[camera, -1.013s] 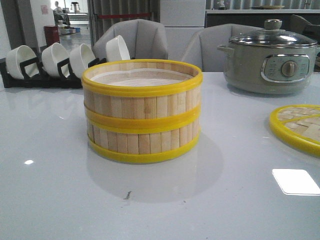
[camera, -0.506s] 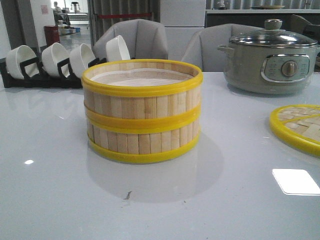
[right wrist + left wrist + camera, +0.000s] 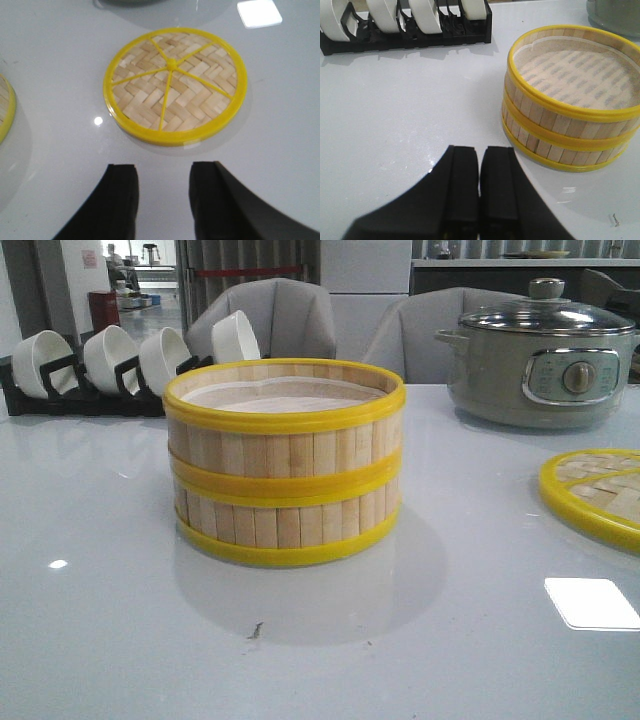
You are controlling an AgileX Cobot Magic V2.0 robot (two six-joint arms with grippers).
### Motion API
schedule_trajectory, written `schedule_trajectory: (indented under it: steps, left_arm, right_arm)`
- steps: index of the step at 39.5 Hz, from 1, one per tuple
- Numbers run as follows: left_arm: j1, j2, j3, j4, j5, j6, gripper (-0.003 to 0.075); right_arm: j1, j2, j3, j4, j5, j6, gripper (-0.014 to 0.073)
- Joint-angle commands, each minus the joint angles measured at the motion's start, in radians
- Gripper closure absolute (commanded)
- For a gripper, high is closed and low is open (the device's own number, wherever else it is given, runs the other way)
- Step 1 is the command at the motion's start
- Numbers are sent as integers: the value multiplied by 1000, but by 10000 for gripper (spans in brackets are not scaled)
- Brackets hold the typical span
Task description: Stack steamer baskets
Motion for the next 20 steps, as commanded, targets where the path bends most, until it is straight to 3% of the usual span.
schedule_trajectory:
  steps: [1,20]
  left_arm:
    - [1,-3,-29,-2,-83,-10,636]
    - [1,-3,-29,-2,-83,-10,636]
  right_arm:
    - [1,96,-92,-17,-16,-8,216]
    - [0,649,-537,-68,128,-8,216]
